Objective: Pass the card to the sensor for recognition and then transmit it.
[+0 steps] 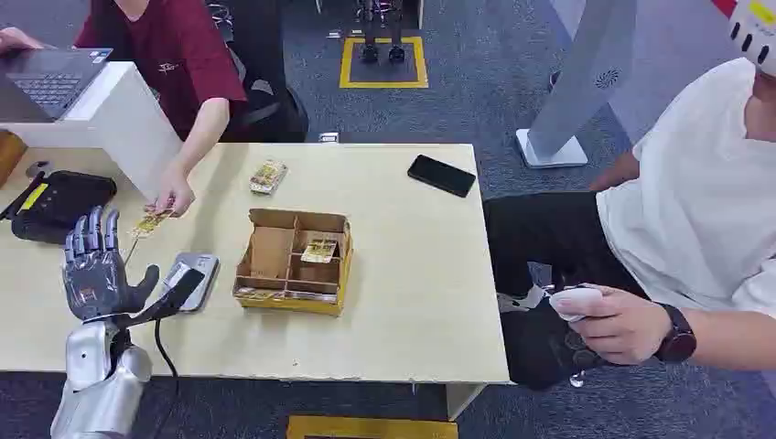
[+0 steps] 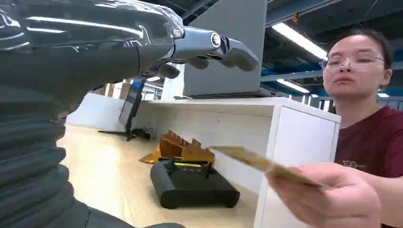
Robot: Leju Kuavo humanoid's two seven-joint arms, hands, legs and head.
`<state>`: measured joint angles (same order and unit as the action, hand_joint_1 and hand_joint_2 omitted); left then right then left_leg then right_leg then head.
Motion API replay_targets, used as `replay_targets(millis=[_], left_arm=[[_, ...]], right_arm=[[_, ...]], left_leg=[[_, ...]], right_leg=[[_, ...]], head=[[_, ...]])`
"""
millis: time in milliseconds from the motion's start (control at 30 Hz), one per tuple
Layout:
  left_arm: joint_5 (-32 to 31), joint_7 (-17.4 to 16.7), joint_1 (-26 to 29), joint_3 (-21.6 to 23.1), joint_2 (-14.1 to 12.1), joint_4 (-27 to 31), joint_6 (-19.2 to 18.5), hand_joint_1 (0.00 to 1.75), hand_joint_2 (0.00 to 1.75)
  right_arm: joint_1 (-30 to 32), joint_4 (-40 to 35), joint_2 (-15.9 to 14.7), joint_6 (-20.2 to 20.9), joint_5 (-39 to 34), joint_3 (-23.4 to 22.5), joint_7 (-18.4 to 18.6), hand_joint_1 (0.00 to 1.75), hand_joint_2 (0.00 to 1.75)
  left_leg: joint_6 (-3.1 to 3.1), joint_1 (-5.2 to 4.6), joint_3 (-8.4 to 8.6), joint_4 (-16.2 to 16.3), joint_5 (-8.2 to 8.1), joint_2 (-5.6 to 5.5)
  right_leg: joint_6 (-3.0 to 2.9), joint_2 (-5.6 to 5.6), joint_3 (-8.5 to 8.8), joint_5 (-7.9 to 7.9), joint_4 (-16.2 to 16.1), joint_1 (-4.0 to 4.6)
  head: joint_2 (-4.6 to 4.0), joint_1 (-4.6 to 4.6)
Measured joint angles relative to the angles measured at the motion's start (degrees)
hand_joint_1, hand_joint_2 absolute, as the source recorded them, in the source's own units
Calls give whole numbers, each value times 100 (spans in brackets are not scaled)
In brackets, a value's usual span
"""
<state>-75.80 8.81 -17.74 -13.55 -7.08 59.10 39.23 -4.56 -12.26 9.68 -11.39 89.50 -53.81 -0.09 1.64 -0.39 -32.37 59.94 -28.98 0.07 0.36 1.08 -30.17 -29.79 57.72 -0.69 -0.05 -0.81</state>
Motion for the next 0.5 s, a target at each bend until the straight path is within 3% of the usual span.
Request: replay_targets(millis=[333, 367, 400, 433, 500], left_arm=[[48, 28, -9, 0, 2, 0, 0, 0, 175], [94, 57, -9, 0, 2, 0, 0, 141, 175], [125, 83, -9, 0, 2, 0, 0, 152, 175], [155, 96, -9, 0, 2, 0, 0, 175, 175], [225, 142, -10, 0, 2, 0, 0, 175, 175]], right_arm=[[0, 0, 0, 0, 2, 0, 18, 0, 175], [0, 0, 0, 0, 2, 0, 18, 0, 175], [0, 0, 0, 0, 4, 0, 17, 0, 175], [0, 0, 0, 0, 4, 0, 17, 0, 175], [0, 0, 0, 0, 4, 0, 18, 0, 175]], left_leg=[[0, 0, 0, 0, 0, 0], [0, 0, 0, 0, 0, 0], [0, 0, 0, 0, 0, 0], [0, 0, 0, 0, 0, 0], [0, 0, 0, 0, 0, 0]], right_leg=[[0, 0, 0, 0, 0, 0], [0, 0, 0, 0, 0, 0], [0, 0, 0, 0, 0, 0], [0, 0, 0, 0, 0, 0], [0, 0, 0, 0, 0, 0]], head=[[0, 0], [-2, 0], [0, 2], [0, 0], [0, 0]])
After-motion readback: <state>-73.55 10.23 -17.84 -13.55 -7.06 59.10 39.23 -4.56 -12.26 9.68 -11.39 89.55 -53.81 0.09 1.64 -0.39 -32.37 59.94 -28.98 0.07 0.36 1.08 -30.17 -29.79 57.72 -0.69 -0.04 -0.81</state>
